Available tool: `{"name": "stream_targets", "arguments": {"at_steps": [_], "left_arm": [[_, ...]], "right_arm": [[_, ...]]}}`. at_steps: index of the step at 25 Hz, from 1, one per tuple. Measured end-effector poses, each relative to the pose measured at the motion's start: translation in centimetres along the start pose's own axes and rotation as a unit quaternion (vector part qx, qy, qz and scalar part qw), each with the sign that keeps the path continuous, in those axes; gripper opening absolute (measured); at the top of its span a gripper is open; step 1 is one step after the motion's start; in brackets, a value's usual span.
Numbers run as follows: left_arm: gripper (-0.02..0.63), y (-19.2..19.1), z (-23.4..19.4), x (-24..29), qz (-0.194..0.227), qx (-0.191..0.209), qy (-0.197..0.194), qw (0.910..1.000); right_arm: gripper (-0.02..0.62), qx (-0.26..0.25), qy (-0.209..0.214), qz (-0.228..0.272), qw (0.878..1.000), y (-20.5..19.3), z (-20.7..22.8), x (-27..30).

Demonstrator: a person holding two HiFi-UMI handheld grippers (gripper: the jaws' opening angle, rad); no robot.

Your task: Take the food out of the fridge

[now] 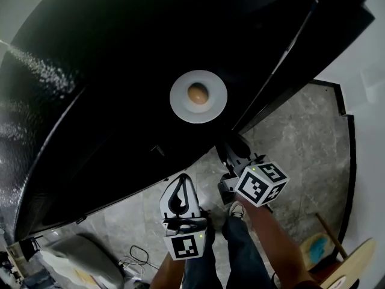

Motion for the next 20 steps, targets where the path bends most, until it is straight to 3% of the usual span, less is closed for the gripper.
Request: {"name": "stream_targets", "arguments": {"at_steps": [10, 15, 20], "left_arm": [[0.014, -0.1, -0.3, 0.2, -0.003, -0.002, 0.003, 1.0000], [0.014, -0.3, -0.5, 0.2, -0.005, -0.001, 0.002, 1.0000], [0.014, -0.3, -0.6, 0.2, -0.005, 0.000, 0.002, 1.0000]], "right_arm": [[0.107, 0.167, 0.019, 0.032, 0.985, 0.5, 2.4, 0.9], [0.112, 0.225, 0.029, 0.049, 0.973, 0.4, 2.8, 1.4], [0.115, 0.247, 0.048, 0.062, 0.966, 1.0, 2.6, 2.4]]}}
Point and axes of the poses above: the fingertips, and each gripper's own axes: x forward along the fingers, z to its right, y out of its top, the point moved 10 cm from there along -x, backward along the fingers, and after that the axes turned 3 degrees about y, right-handed, at the moved point
